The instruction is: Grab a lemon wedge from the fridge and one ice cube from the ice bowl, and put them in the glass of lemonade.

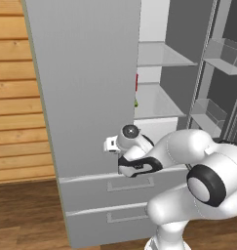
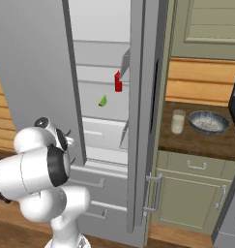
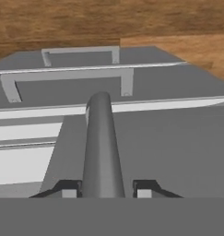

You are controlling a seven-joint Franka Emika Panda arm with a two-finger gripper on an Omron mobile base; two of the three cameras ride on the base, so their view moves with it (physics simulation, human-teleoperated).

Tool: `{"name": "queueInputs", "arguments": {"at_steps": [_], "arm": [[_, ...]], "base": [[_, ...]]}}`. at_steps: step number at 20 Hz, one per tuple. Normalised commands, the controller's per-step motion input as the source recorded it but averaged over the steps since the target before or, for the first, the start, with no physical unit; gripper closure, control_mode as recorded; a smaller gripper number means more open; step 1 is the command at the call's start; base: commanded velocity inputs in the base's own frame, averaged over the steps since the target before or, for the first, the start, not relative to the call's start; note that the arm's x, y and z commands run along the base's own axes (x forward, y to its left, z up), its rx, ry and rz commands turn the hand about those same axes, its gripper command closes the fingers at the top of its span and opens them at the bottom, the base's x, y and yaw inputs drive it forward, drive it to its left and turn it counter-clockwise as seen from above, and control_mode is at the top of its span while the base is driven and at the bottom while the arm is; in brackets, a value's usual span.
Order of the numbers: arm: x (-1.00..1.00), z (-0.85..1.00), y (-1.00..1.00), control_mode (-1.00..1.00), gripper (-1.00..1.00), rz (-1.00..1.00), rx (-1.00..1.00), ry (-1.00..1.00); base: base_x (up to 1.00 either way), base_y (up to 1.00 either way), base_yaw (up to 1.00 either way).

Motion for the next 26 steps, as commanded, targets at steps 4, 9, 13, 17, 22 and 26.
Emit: {"name": "queueInputs", "arguments": {"at_steps": [4, 9, 13, 17, 22, 26], "arm": [[0.18, 0.0, 0.04, -1.0, 1.0, 0.03, 0.0, 0.0], [-0.03, 0.15, 0.6, -1.0, 1.0, 0.06, -0.05, 0.0], [-0.19, 0.34, 0.96, -1.0, 1.0, 0.08, -0.12, 0.0], [-0.43, 0.51, 1.0, -1.0, 1.0, 0.1, -0.13, 0.0], [-0.78, 0.84, 0.99, -1.0, 1.0, 0.08, -0.04, -0.06], [-1.0, 0.6, 0.79, -1.0, 1.0, 0.11, -0.02, -0.33]], "base": [[0.0, 0.0, 0.0], [0.0, 0.0, 0.0], [0.0, 0.0, 0.0], [0.0, 0.0, 0.0], [0.0, 0.0, 0.0], [0.0, 0.0, 0.0]]}}
